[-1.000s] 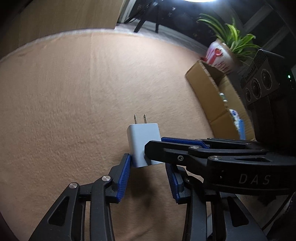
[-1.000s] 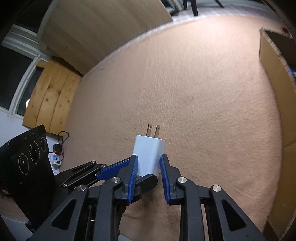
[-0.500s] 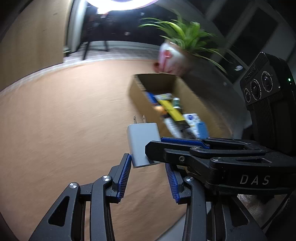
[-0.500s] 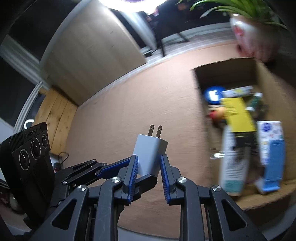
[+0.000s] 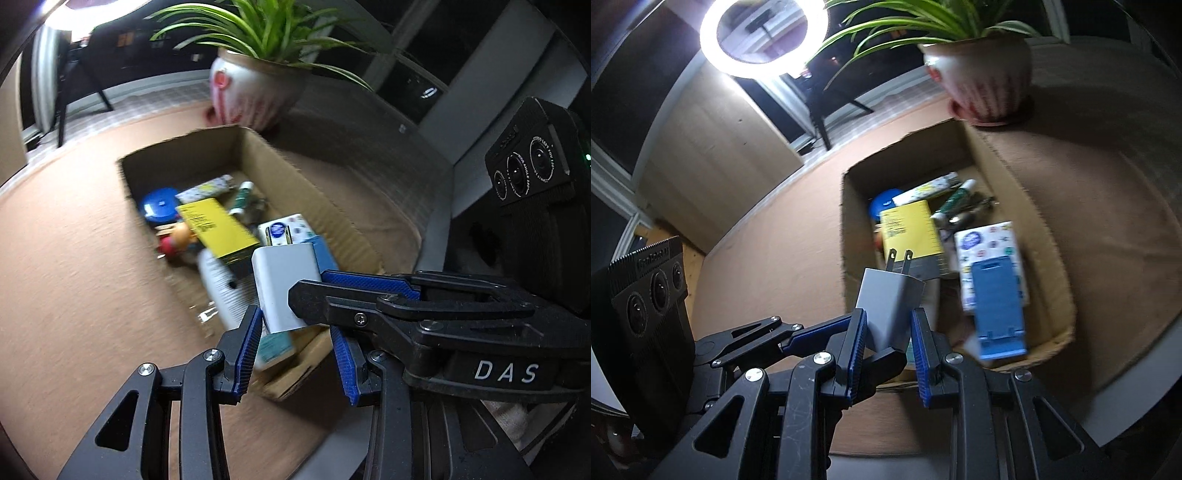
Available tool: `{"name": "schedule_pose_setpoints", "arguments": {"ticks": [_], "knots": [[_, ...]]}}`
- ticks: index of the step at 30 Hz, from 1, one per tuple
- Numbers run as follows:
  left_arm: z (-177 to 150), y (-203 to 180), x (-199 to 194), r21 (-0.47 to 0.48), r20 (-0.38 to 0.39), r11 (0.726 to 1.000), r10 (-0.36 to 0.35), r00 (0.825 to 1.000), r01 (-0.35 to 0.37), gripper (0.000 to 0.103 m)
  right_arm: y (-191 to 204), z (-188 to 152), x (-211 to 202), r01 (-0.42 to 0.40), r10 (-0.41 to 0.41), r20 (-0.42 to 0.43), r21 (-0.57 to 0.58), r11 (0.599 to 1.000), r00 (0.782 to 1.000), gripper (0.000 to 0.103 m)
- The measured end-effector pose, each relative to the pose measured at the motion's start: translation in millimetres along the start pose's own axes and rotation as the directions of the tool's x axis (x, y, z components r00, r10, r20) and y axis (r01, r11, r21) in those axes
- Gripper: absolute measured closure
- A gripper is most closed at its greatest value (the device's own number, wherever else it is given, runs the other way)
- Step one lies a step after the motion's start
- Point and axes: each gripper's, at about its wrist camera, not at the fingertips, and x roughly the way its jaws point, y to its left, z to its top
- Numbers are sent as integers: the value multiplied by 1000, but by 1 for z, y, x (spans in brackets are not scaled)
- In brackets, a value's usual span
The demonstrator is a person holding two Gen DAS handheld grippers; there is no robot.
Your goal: Organize objects
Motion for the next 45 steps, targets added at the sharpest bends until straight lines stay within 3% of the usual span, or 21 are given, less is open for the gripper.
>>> {"name": "schedule_pose_setpoints", "arguments": {"ticks": [3,4,6,7,18,29,33,39,45], "knots": [[5,-9,9,13,-6,1000,2,1000,-1,61,-8,2,-6,-1,1,12,1,1000,1000,79],[6,-10,11,19,-5,1000,13,1000,-13,57,-10,3,-8,12,-12,25,-1,1000,1000,73],[7,-12,14,26,-11,998,52,999,-52,22,-12,4,-13,65,-65,54,-2,998,996,36],[7,-11,15,27,-8,997,69,998,-69,19,-14,4,-18,87,-87,85,3,996,993,34],[1,16,0,-44,-6,991,122,992,-123,18,-10,8,-20,85,-85,94,-3,996,992,33],[-15,52,-50,-161,54,955,260,964,-249,18,29,4,-20,89,-81,108,-71,994,991,34],[-25,65,-77,-191,80,934,321,944,-302,18,53,1,-20,98,-83,123,-114,989,989,34],[-42,82,-121,-232,113,883,440,891,-407,12,91,-3,-20,92,-68,136,-175,980,988,33],[-63,98,-165,-292,144,846,499,854,-446,10,131,-9,-18,87,-54,141,-234,968,988,33]]}}
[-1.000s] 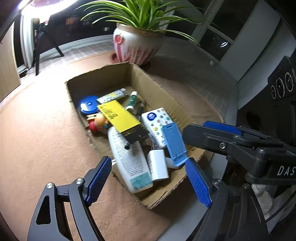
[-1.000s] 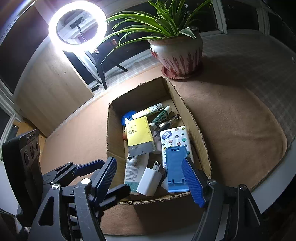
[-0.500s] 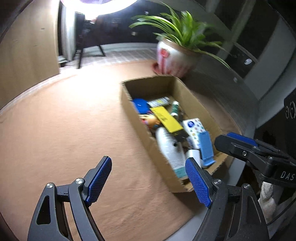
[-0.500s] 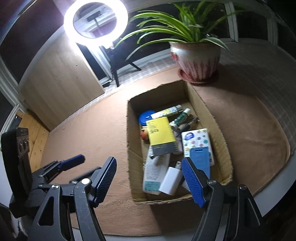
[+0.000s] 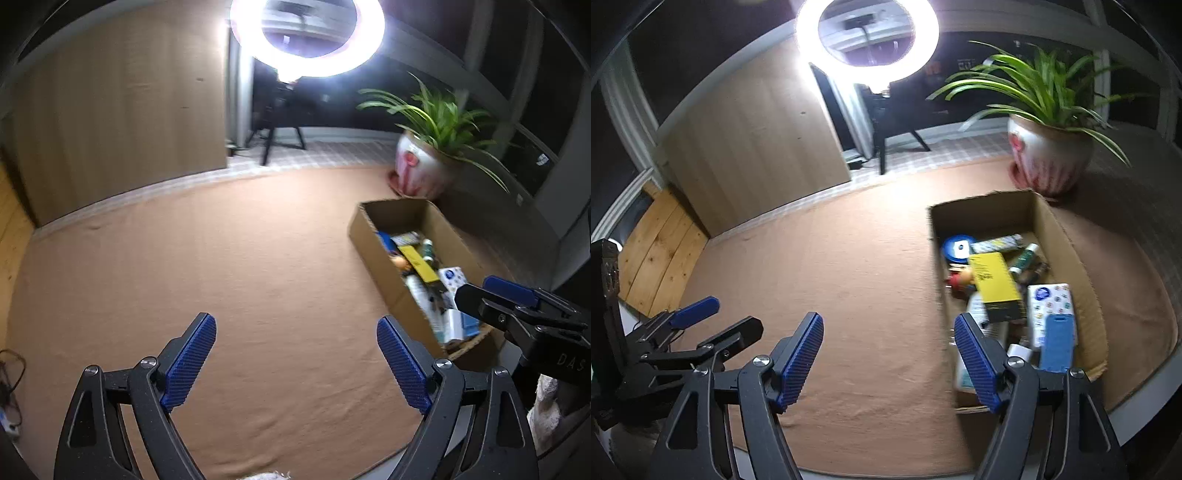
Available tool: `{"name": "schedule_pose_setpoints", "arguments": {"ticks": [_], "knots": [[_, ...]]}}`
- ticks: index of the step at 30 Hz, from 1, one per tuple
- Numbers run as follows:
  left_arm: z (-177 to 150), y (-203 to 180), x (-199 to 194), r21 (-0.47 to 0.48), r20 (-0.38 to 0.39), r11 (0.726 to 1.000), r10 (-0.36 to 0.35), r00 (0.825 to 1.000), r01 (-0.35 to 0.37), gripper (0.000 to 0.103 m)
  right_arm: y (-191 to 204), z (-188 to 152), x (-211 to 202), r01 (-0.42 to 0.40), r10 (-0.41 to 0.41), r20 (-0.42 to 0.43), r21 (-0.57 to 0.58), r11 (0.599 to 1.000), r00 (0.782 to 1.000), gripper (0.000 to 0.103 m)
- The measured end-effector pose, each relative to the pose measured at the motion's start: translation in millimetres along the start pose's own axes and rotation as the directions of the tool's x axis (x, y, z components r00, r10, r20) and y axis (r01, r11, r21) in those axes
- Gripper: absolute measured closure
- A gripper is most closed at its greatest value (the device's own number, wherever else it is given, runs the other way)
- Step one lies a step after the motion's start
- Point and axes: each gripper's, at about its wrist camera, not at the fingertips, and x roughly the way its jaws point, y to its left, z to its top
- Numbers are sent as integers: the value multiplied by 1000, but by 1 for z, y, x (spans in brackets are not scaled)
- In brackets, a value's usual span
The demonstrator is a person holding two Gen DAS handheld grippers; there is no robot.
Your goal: Organize objects
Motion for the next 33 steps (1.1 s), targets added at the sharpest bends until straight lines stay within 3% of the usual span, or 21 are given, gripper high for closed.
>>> {"name": "schedule_pose_setpoints", "arguments": {"ticks": [13,21,33], "knots": [[-25,79,-39,-115,-2,989,91,996,-90,4,78,-7,8,17,-15,13,-117,993,1000,32],[-42,117,-45,-136,-14,984,115,993,-116,3,104,-17,17,23,-19,33,-132,991,999,32],[-48,149,-37,-150,-39,977,144,989,-149,3,127,-20,33,111,-103,52,-184,977,993,30]]}}
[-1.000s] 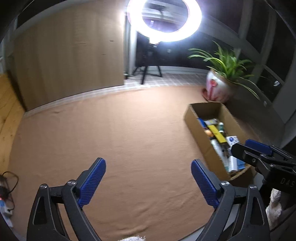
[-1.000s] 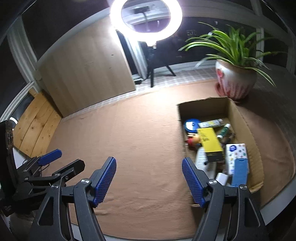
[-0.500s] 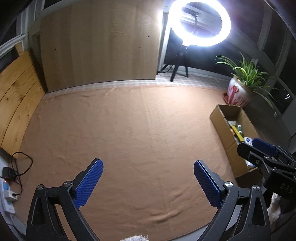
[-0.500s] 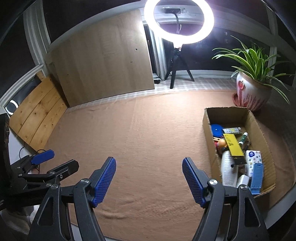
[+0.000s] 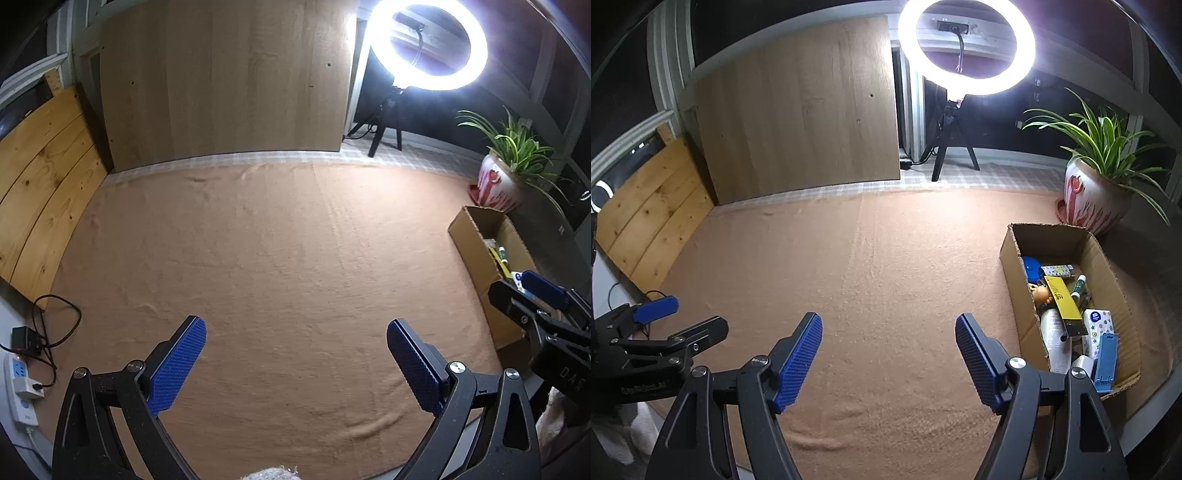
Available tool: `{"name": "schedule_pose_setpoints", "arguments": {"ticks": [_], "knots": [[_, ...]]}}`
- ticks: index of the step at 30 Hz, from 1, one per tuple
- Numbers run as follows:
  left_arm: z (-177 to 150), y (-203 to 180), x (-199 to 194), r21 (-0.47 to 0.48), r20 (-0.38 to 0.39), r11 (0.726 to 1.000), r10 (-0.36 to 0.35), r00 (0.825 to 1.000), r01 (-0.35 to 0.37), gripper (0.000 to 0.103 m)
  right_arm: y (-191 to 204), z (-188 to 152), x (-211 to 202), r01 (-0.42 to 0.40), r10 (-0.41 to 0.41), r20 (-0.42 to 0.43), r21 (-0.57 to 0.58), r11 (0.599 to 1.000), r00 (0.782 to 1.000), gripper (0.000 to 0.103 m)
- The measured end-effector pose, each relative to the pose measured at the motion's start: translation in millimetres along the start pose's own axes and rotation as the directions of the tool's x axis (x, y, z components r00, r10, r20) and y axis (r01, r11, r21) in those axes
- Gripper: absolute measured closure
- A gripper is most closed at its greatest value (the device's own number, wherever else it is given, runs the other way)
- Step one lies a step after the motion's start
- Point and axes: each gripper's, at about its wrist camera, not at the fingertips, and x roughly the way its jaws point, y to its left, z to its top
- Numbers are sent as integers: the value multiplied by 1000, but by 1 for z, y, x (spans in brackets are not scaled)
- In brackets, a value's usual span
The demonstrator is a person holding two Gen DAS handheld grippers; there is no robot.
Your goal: Organize objects
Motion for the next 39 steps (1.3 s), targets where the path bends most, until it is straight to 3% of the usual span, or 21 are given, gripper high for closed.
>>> {"name": "schedule_pose_setpoints", "arguments": {"ticks": [5,18,39], "knots": [[-1,9,6,-10,-14,1000,7,1000,-7,2,7,0,7,30,-30,-14,-24,999,999,28],[-4,18,16,-35,-44,999,40,998,-42,2,8,0,13,19,-19,-24,-24,1000,1000,27],[1,10,18,-30,-41,999,25,999,-26,1,7,3,17,5,-6,-33,-28,1000,999,27]]}}
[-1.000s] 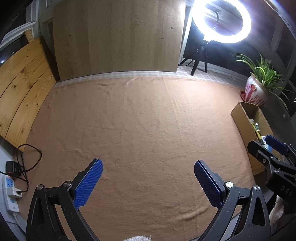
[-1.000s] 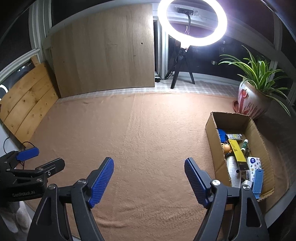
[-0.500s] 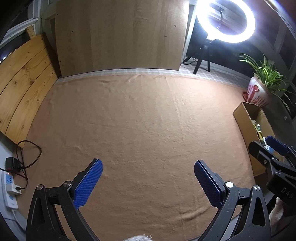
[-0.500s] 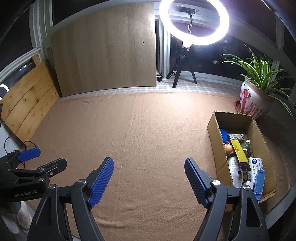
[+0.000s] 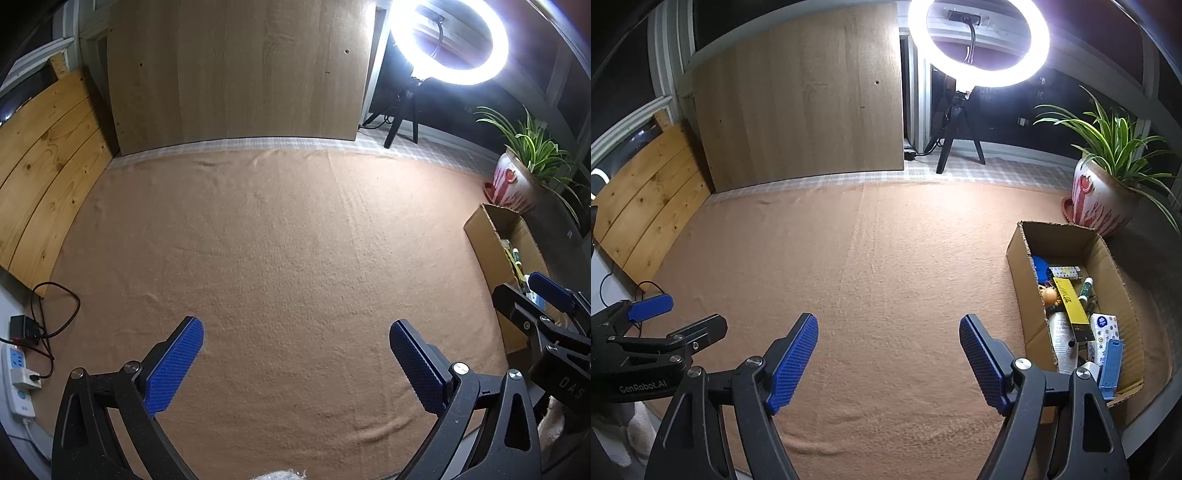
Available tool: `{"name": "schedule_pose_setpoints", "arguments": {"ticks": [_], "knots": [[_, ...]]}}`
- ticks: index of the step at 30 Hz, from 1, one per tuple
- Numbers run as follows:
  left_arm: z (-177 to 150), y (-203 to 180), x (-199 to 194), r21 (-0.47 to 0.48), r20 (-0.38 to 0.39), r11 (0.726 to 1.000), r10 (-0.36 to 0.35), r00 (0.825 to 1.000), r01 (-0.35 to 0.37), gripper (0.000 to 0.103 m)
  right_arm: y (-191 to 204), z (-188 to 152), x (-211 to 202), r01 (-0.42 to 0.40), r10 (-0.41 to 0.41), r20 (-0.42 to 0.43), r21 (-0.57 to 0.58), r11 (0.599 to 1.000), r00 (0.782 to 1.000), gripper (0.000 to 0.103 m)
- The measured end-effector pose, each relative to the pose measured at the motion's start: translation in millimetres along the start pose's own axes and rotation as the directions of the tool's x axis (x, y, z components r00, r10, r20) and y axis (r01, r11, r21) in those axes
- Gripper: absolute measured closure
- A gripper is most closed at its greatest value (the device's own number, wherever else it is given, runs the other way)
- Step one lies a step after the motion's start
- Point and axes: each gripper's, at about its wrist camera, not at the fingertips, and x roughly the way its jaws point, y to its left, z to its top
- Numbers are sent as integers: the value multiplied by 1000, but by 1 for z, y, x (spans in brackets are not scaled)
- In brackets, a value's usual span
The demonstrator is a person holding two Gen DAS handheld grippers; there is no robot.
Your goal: Organize objects
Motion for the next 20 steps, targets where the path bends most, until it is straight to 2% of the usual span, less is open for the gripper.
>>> {"name": "schedule_pose_setpoints", "arguments": {"ticks": [20], "knots": [[1,15,23,-30,-36,999,20,999,-21,1,0,0,23,2,-2,-42,11,1000,999,27]]}}
